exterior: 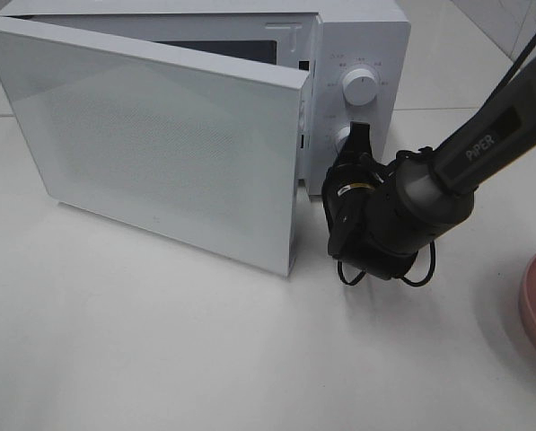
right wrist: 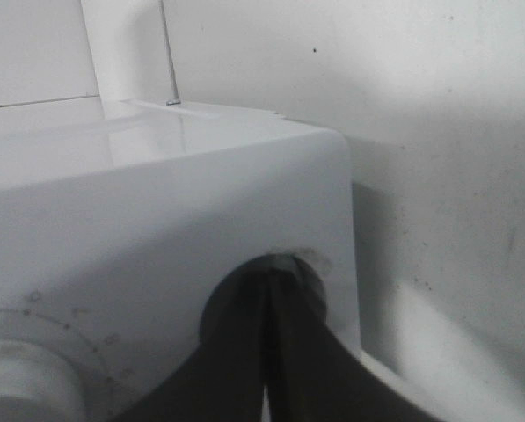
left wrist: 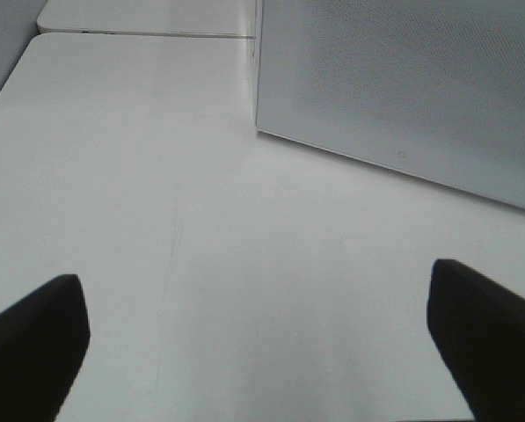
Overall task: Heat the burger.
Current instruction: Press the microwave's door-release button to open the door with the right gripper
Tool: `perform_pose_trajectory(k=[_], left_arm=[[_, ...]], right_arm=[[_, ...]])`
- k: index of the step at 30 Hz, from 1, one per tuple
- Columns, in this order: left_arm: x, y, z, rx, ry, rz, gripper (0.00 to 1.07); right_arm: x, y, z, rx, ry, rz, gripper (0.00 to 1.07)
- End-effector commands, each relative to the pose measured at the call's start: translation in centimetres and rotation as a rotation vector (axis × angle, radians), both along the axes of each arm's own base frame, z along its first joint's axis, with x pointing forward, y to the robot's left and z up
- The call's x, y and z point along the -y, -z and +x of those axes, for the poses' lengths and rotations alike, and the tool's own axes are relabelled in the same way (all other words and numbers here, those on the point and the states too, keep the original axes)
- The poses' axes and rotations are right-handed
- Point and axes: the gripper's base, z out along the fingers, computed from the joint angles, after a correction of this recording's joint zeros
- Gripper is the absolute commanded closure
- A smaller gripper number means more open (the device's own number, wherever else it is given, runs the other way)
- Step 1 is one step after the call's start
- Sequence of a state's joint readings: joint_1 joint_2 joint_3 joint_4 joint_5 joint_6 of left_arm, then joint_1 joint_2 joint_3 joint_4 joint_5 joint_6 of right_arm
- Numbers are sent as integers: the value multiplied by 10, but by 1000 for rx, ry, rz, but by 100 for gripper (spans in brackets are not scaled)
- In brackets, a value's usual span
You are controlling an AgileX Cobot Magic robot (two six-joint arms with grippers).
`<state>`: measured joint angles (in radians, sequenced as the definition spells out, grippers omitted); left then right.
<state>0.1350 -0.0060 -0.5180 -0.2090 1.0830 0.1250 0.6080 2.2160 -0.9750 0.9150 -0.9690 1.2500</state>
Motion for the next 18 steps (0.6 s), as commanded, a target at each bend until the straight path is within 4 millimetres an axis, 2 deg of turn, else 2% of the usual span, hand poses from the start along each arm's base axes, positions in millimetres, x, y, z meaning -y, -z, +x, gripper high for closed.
perform_pose_trajectory(k=[1,10,18], left_arm=[[0,0,-3,38,-4,3,9],[0,0,-3,38,-4,3,9],[0,0,-3,38,-4,3,9]], right_arm=[[-2,-25,26,206,-44,-40,107],[-2,-27,24,178,-62,-32,107],[3,-22,10,95,-92,-40,107]])
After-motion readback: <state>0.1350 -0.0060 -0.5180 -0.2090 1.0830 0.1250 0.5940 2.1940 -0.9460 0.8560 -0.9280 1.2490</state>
